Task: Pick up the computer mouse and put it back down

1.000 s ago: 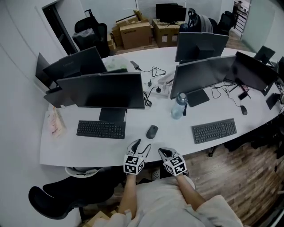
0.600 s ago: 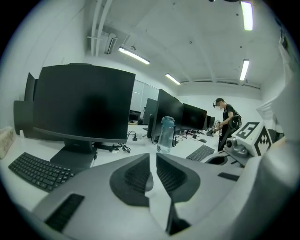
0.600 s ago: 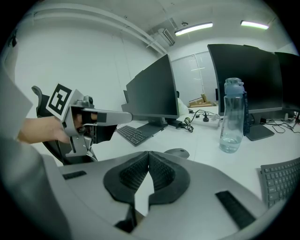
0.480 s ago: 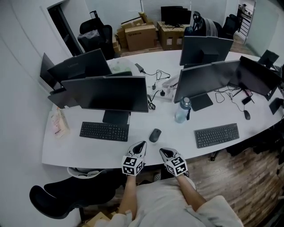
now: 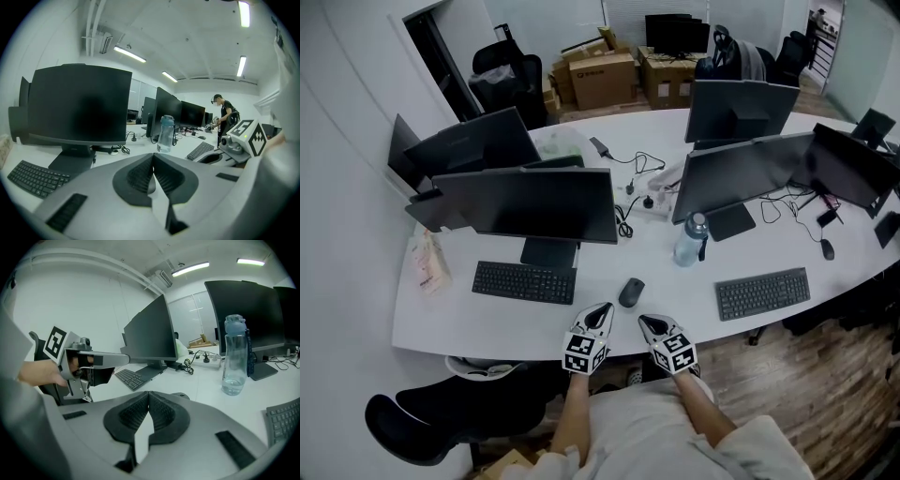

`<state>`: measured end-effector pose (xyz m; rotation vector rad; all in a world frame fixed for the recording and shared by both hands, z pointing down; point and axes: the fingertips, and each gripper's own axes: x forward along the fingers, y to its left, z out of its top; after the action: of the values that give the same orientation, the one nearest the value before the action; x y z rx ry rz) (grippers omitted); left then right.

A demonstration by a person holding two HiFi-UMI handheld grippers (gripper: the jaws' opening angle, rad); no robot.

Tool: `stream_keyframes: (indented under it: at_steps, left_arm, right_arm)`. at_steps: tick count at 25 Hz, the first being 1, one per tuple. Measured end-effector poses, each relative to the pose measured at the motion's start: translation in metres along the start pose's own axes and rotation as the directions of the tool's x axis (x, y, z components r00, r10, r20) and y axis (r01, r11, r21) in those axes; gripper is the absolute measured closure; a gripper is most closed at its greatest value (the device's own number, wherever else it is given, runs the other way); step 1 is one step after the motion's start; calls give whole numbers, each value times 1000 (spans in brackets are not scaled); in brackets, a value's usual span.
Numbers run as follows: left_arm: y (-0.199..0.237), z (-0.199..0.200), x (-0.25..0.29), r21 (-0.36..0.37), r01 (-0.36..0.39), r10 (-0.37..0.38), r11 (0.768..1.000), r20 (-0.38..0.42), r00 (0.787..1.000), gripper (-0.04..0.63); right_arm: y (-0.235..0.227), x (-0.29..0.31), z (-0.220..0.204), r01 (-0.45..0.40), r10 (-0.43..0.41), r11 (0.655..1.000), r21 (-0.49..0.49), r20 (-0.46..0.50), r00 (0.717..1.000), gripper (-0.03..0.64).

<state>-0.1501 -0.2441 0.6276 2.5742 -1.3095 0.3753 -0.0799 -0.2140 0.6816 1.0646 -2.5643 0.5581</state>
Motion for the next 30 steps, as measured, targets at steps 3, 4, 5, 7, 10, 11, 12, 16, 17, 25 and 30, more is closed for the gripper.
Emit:
stream_keyframes:
  at_steps: [3,4,5,7,10,11,12,16,17,25,30]
  left_arm:
    - [0,1,3,-10,3,-3,1000,5,1000,572]
    - [0,1,3,-12,3,-3,1000,3,1000,572]
    - [0,0,4,-14,4,-4,1000,2,1000,572]
    - [-1,-2,6,-19,9,-9,1000,1,1000,572]
    - [-3,-5,8,-23,12,-13,1000,-4,1000,572]
    - [-4,-6,9,-24,14,-14,1000,-7,1000,572]
    - [-5,-7,10,-25,15,-15,1000,-11,1000,572]
    - [-9,-10,14,-31,18,-19,999,-16,1000,572]
    - [-10,-11,16,-32,20,-21,999,-18,1000,572]
    - [-18,-15,23,-25,50,-51,998,-35,998,572]
    - [-16,-16,24,-35,45,-47,998,-38,998,572]
  right_arm:
    - [-1,3,0,-9,9,1000,0,-3,1000,609]
    - [0,4,0,-13,13,1000,-3,-5,1000,609]
    - [0,5,0,-17,17,1000,-6,-4,1000,609]
    - [-2,4,1,-17,18,1000,-15,6,1000,609]
    - [-5,2,1,-8,8,1000,-21,12,1000,609]
    - [-6,1,0,-6,6,1000,-21,11,1000,609]
    - [-7,0,-1,-3,3,1000,-20,11,1000,609]
    - [-10,-4,-5,-2,2,1000,-21,16,1000,609]
    - [-10,-5,-7,-3,3,1000,-19,15,1000,609]
    - [-17,-8,-11,16,-16,1000,4,15,1000,609]
    - [-17,-4,-8,11,-11,1000,-4,13,1000,609]
